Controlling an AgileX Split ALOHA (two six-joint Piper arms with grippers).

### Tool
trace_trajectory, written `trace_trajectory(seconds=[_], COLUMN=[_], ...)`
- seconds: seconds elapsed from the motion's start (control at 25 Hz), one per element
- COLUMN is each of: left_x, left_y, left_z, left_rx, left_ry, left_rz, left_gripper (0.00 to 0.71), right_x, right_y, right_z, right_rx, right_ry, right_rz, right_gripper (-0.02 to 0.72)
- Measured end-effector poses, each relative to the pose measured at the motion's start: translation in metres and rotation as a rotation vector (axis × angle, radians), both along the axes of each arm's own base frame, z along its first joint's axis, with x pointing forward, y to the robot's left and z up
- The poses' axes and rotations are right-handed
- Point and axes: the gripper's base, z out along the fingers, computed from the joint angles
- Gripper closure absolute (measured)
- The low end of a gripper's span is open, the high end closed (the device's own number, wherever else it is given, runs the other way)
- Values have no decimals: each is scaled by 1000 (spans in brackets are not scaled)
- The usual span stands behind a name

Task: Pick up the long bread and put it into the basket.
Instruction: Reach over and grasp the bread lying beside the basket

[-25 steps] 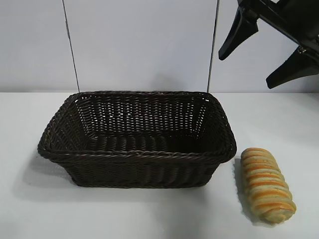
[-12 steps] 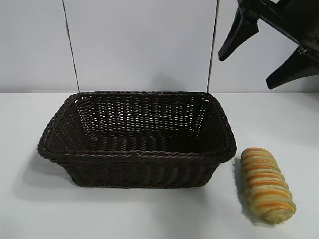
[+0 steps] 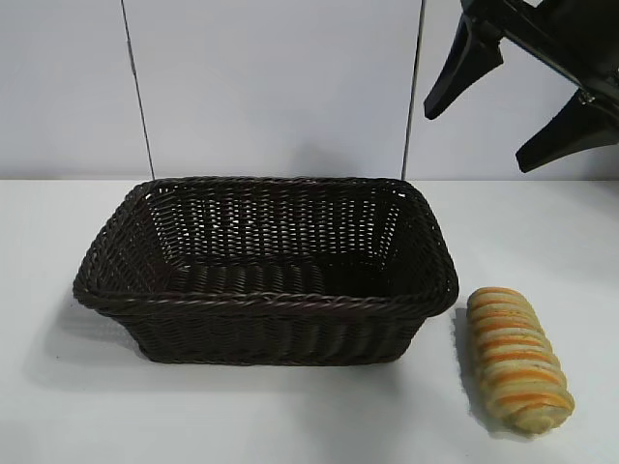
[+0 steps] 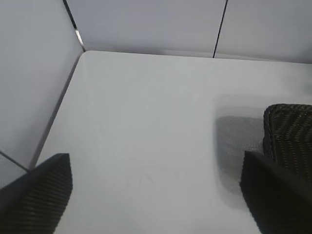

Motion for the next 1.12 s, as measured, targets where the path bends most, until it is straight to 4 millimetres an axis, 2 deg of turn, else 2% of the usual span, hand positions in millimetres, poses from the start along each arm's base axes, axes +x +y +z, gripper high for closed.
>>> trace_trajectory(seconds=[0.12,0.36,0.68,0.84,1.12], left_x=[-13,-33,-44,-48,-44], left_y=[-4,-9,-14,-15,-12], left_z=[-20,-46,-76,-81,-88], left_rx=[1,-10,-41,-37,-51], left_ry=[-16,54,104,59,59], left_rz=[-3,-16,-31,-26,-2], left_gripper=[32,32,32,32,32], right_x=[0,0,0,0,0], right_y=[0,0,0,0,0], right_z=[0,0,0,0,0], right_rx=[-3,-6,-7,-7,-8], right_ry=[-3,-6,-7,-7,-7], right_rz=[5,11,14,14,14], right_gripper=[8,8,8,8,8])
